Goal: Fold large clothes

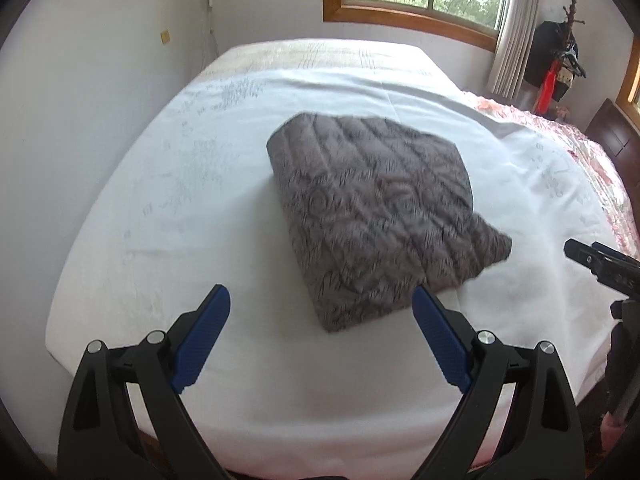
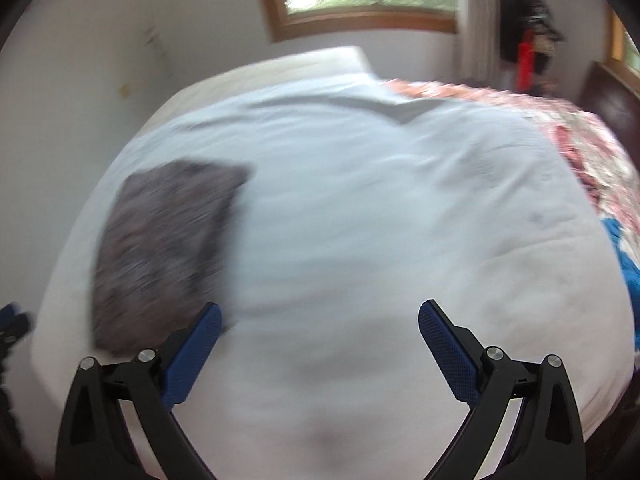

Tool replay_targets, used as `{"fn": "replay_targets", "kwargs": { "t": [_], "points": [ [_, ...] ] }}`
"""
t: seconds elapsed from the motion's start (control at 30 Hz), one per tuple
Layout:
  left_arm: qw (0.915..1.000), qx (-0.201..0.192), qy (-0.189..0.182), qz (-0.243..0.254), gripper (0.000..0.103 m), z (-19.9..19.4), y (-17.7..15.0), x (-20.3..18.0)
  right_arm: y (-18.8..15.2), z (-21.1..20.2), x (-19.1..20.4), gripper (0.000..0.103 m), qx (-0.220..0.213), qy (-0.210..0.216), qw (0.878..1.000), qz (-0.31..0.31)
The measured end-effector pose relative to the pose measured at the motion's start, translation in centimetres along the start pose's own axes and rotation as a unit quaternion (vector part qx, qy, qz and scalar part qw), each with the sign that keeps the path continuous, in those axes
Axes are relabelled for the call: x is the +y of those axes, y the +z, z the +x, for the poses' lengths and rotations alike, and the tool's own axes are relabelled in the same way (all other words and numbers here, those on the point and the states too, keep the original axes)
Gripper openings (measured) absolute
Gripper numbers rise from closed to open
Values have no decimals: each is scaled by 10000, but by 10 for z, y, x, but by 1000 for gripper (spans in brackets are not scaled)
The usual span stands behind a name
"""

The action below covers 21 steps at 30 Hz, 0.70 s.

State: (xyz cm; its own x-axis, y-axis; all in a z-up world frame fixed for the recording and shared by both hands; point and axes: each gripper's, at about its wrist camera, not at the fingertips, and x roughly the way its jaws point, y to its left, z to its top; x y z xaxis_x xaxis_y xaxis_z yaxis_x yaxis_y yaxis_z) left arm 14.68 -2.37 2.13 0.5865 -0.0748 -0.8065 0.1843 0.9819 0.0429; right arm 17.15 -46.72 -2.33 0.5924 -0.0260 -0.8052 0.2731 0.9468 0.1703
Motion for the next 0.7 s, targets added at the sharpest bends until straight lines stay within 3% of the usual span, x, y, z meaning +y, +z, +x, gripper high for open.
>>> {"fn": "replay_targets", "kwargs": {
  "t": [0.17,0.3,0.43,0.7],
  "points": [
    [9997,-237,-38,105,92,-3,22,-14,9,26,-75,99,109,-415,9951,890],
    [9994,-326,-70,109,92,-4,34,-22,14,24,-92,99,85,-383,9929,1127],
    [9994,-274,-187,95,92,-1,40,-25,17,20,-72,99,101,-319,9966,747],
    [9999,23,-138,34,92,4,28,-20,4,15,21,99,423,255,9983,-303]
  ]
}}
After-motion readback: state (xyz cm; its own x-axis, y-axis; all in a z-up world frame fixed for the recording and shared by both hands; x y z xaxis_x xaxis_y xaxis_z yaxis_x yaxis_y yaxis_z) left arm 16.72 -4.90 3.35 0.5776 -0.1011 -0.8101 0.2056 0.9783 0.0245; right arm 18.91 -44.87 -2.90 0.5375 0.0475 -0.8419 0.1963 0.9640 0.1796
